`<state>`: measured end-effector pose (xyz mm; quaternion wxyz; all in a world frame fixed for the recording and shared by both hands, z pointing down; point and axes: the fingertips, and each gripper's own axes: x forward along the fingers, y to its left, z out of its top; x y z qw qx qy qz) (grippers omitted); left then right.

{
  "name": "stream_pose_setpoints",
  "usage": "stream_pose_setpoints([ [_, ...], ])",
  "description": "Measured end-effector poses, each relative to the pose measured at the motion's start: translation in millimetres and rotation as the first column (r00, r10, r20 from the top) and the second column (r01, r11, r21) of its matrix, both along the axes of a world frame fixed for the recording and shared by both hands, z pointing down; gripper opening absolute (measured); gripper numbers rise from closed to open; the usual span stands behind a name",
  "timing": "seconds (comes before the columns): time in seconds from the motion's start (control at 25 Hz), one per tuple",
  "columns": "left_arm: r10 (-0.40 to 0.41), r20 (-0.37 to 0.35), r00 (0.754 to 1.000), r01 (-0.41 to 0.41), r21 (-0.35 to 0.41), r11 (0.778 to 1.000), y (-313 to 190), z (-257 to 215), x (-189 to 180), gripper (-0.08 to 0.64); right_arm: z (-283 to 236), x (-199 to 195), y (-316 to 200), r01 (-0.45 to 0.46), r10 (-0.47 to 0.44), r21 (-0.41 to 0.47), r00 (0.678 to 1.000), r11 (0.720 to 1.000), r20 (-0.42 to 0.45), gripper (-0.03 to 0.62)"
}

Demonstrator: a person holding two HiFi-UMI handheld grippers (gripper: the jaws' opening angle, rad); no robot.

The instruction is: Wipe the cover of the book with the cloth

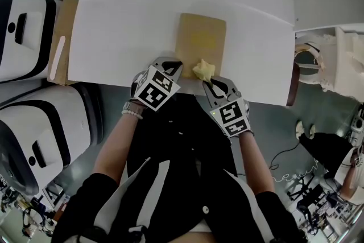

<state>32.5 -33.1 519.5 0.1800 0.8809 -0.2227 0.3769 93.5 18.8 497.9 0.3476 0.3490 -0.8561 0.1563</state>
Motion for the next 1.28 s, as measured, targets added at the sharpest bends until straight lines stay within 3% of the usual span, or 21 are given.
stream_pose_setpoints([
  [0.16, 0.004, -0.001, 1.000, -0.004, 0.001, 1.000, -0.1, 0.1, 0.1, 0.000, -6.1, -5.7, 13.4, 0.011, -0.011, -0.012, 1.000, 1.000, 0.025, 0.038],
  [0.28, 0.021, 0.003, 1.000, -0.021, 0.013, 1.000, 0.0, -1.1, 1.0, 0.000, -17.6, -4.1, 11.8, -0.032, 0.032, -0.002, 0.997, 0.999, 0.071, 0.038],
  [0.56, 0.007, -0.038, 0.999, -0.003, 0.094, 0.996, -11.8, -29.3, 1.8, 0.001, -66.7, 4.1, -17.1, -0.151, 0.132, 0.114, 0.978, 0.982, 0.158, 0.038],
  [0.96, -0.067, -0.177, 0.982, 0.109, 0.240, 0.965, -43.5, -116.8, -12.7, 0.000, -154.9, 16.1, -57.9, -0.305, 0.218, 0.305, 0.933, 0.902, 0.287, 0.038],
  [1.28, -0.060, -0.337, 0.939, 0.184, 0.349, 0.919, -48.1, -204.9, -11.6, 0.000, -205.9, 24.2, -67.1, -0.358, 0.224, 0.396, 0.911, 0.845, 0.345, 0.038],
])
